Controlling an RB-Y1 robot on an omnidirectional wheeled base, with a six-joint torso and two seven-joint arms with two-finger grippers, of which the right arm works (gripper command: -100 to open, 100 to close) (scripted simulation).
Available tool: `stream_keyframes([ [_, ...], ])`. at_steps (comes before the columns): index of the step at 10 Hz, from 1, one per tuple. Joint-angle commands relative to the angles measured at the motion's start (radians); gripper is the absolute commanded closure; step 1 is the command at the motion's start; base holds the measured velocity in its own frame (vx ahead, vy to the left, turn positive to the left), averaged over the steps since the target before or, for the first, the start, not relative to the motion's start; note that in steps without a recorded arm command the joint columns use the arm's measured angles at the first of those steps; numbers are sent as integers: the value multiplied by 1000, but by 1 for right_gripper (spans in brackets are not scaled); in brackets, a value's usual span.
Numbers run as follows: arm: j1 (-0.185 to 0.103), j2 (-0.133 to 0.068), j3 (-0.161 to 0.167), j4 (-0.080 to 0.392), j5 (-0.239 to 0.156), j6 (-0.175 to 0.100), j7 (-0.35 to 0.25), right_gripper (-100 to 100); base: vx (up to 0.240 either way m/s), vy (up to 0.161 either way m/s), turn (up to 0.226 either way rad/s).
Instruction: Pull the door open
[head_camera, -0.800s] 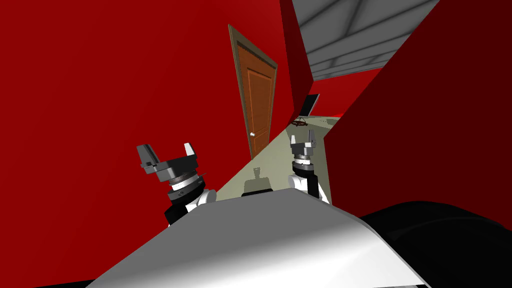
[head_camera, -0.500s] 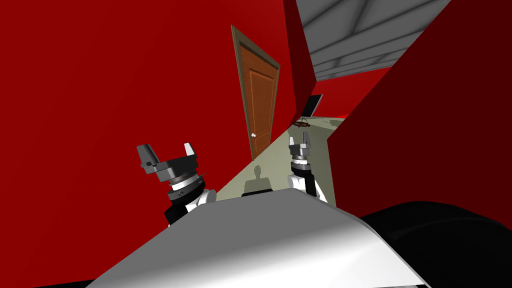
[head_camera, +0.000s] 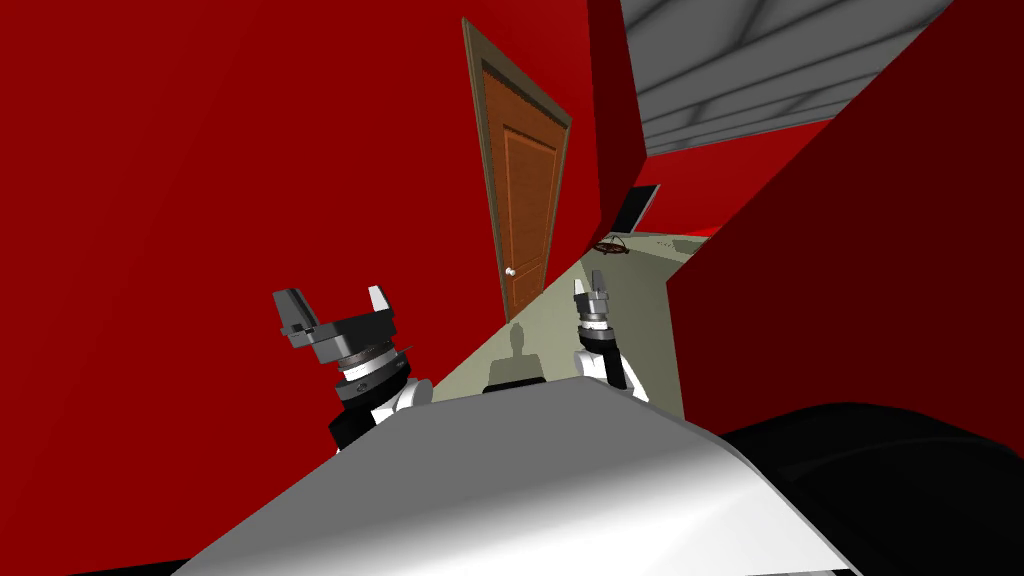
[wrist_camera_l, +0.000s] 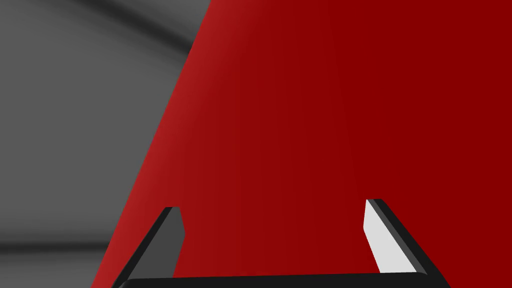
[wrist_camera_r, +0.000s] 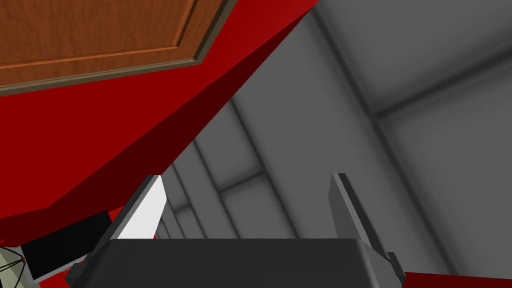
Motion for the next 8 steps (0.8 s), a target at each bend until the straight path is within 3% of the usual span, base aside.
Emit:
stream_keyframes([
  [1, -10, -8, -6, 37, 13, -14, 25, -100, 71, -22, 50],
  [8, -44, -28, -20, 172, 82, -48, 145, -100, 87, -24, 68],
])
